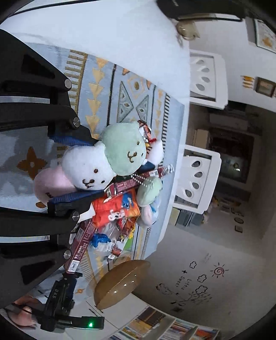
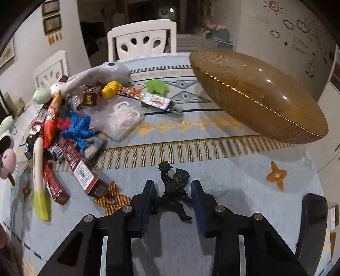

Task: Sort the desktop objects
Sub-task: 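Lift the plush bear stack with left tool while right tool grasps black figurine, then carry both items over the amber bowl and open both tools to drop them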

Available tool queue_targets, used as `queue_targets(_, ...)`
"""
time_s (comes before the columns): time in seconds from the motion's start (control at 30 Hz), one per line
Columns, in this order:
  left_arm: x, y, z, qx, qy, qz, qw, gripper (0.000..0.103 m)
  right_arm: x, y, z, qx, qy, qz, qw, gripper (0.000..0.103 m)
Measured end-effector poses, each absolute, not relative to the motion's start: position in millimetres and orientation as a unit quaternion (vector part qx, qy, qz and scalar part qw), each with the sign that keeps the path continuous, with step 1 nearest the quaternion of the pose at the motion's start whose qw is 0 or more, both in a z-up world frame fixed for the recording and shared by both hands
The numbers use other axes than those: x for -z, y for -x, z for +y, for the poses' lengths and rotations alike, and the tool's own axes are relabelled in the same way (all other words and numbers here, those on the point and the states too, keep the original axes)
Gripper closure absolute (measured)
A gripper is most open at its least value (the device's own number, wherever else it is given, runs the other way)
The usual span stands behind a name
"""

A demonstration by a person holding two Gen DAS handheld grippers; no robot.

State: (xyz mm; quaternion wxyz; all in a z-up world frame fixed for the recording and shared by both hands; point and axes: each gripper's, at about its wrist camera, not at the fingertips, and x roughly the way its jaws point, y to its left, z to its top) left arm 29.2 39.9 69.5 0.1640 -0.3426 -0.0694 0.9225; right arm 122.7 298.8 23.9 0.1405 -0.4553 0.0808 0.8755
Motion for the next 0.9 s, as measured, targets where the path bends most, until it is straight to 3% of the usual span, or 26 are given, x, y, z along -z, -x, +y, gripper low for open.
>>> queue_targets(0.07, -68, -31, 45, -0.923, 0.344, -0.061, 0.163, 0.069, -27, -126, 298, -0.877, 0.453, 0.085, 0.139, 0.074)
queue_targets(0.2, -70, -31, 53, -0.921, 0.349, -0.055, 0.164, 0.069, -60, -140, 310, -0.89, 0.417, 0.115, 0.144, 0.074)
queue_targets(0.47, -146, -33, 134, -0.899, 0.338, -0.031, 0.275, 0.069, -144, -180, 402, -0.915, 0.271, 0.206, 0.217, 0.074)
queue_targets(0.63, -174, -23, 229, -0.873, 0.339, -0.016, 0.352, 0.069, -120, -178, 462, -0.888, 0.258, 0.296, 0.24, 0.074)
queue_targets(0.9, -132, 3, 359, -0.82, 0.378, 0.001, 0.429, 0.069, -90, -170, 476, -0.873, 0.278, 0.314, 0.247, 0.074)
